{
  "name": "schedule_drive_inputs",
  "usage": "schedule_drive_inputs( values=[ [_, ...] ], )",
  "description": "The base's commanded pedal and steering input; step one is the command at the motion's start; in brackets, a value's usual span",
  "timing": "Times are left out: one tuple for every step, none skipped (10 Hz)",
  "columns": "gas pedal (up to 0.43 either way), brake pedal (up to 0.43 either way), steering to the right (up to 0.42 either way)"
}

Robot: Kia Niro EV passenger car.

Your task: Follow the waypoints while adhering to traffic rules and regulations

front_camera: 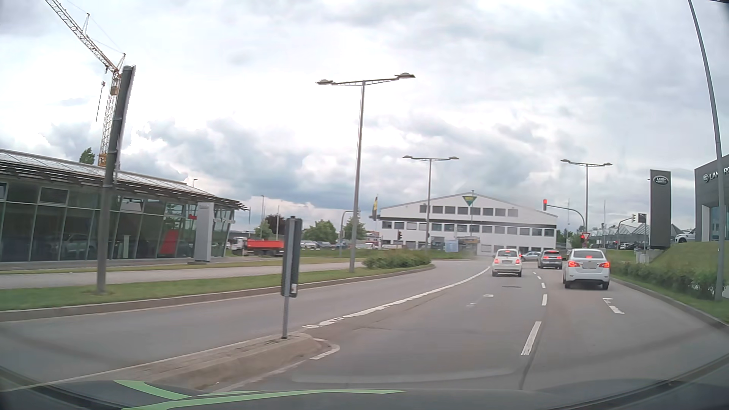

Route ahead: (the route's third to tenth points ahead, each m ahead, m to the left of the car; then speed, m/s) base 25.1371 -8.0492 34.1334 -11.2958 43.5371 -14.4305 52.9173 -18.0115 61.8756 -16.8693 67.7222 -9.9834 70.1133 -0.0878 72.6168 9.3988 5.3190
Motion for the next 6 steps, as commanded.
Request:
schedule_drive_inputs(
  values=[
    [0.197, 0.0, 0.293],
    [0.197, 0.0, 0.26],
    [0.197, 0.0, 0.228],
    [0.197, 0.0, 0.193],
    [0.197, 0.0, 0.165],
    [0.197, 0.0, 0.142]
  ],
)
